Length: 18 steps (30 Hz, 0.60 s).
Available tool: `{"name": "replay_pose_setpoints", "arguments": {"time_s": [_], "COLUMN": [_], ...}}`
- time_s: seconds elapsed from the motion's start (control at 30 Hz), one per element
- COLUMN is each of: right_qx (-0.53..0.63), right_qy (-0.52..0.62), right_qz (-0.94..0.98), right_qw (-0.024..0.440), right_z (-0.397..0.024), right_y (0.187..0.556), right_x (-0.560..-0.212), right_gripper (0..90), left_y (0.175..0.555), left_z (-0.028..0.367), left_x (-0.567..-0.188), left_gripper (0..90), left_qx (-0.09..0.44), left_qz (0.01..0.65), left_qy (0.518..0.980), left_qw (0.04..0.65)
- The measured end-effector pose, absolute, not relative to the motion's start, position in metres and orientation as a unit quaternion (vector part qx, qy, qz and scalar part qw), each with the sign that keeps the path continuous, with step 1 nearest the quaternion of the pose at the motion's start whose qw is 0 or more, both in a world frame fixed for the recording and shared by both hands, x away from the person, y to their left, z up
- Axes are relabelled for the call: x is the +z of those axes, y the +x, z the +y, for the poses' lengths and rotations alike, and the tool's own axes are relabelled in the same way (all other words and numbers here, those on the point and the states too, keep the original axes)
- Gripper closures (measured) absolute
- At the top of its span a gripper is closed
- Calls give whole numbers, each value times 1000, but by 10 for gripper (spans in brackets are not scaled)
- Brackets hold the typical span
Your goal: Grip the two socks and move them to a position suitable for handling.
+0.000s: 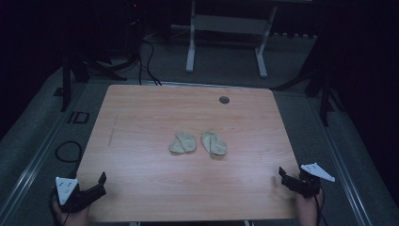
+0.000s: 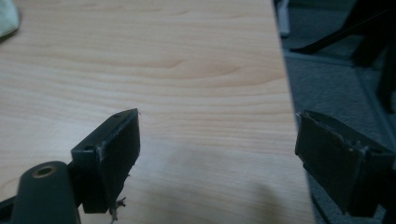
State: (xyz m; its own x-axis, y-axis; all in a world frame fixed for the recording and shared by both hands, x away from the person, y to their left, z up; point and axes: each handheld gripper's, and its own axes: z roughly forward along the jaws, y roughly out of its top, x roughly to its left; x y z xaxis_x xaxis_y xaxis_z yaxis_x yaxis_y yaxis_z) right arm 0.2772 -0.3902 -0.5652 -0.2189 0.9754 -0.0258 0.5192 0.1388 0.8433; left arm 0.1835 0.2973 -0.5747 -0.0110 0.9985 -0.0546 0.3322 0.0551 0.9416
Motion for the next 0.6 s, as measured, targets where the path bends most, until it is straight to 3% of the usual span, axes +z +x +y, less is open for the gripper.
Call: {"name": "replay_pose_setpoints", "arguments": {"time_s": [0.6], "right_qx": [346], "right_qy": [536], "right_qz": [720], "right_qw": [273], "right_z": [-383], "right_y": [281], "right_x": [-562], "right_gripper": [145], "left_y": [186], "left_z": [283], "left_x": [-572], "left_gripper": [12], "left_qx": [370], "left_qz": [560], "left_qy": [580], "left_qw": [461]}}
